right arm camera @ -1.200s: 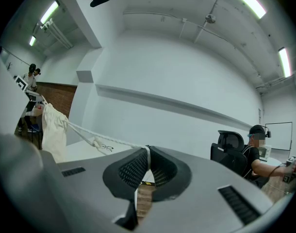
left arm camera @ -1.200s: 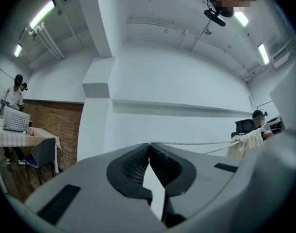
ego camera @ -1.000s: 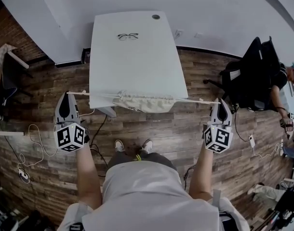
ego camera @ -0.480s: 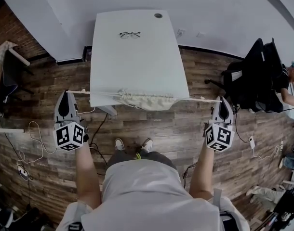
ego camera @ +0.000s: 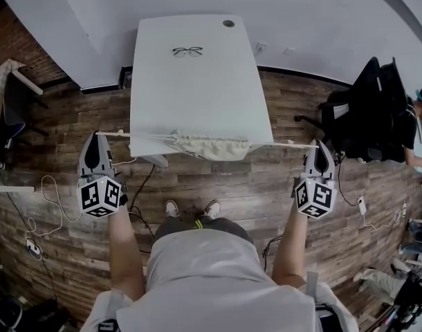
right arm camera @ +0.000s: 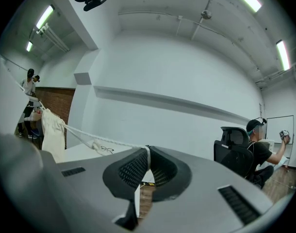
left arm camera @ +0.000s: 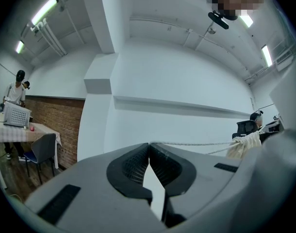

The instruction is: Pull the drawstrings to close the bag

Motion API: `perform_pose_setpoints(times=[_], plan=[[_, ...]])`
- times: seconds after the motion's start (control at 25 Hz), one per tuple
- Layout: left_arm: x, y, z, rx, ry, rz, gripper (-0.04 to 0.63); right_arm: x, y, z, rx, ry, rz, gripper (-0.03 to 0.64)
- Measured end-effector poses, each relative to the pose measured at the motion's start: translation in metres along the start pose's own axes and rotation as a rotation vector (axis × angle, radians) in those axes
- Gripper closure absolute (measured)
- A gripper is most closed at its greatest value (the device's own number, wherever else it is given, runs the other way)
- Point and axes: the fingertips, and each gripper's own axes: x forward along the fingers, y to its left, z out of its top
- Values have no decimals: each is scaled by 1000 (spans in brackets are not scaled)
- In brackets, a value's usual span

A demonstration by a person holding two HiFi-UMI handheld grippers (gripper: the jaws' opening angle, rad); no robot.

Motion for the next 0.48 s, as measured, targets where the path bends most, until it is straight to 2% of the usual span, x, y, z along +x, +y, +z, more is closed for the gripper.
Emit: perform_pose_setpoints(times=[0.48], plan=[[23,4,-7,0,13,-12,575,18,1,-4,9,13,-11,581]])
